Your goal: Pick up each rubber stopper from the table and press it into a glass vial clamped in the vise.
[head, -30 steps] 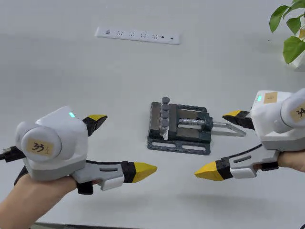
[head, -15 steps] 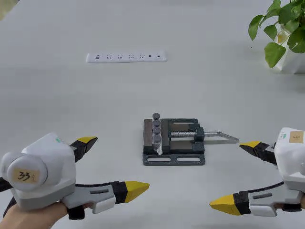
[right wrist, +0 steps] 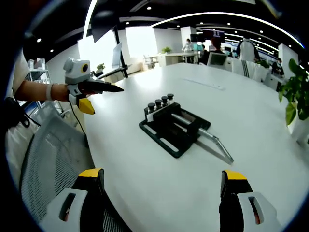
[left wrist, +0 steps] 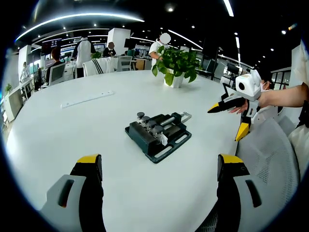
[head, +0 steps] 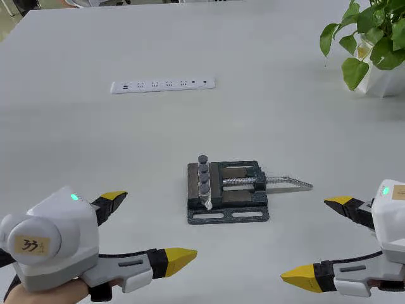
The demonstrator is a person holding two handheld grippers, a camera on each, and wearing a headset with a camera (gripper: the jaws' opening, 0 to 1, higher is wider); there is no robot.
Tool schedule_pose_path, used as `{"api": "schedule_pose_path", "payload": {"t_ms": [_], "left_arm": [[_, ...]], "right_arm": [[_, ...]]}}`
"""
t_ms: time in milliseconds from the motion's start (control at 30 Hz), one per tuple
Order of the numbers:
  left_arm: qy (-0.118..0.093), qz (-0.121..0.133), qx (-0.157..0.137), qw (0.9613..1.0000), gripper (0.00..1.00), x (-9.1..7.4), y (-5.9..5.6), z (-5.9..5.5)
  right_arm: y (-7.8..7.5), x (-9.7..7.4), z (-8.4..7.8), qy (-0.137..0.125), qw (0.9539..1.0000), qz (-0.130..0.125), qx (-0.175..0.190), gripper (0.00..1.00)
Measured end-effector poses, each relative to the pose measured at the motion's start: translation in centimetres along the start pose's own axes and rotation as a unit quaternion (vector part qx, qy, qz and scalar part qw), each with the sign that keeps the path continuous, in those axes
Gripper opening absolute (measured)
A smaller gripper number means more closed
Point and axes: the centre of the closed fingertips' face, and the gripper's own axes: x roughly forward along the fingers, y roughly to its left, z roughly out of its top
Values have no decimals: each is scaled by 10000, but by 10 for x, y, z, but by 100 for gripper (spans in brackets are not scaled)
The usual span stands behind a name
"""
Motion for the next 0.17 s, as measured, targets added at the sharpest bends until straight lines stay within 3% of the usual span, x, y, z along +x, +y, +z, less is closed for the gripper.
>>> {"api": "schedule_pose_path", "payload": {"t_ms": [167], "left_arm": [[-2,-20,-35,10000,99,1,-3,-3]], "right_arm": [[-4,0,-2,-7,9999,-60,84,99]]}}
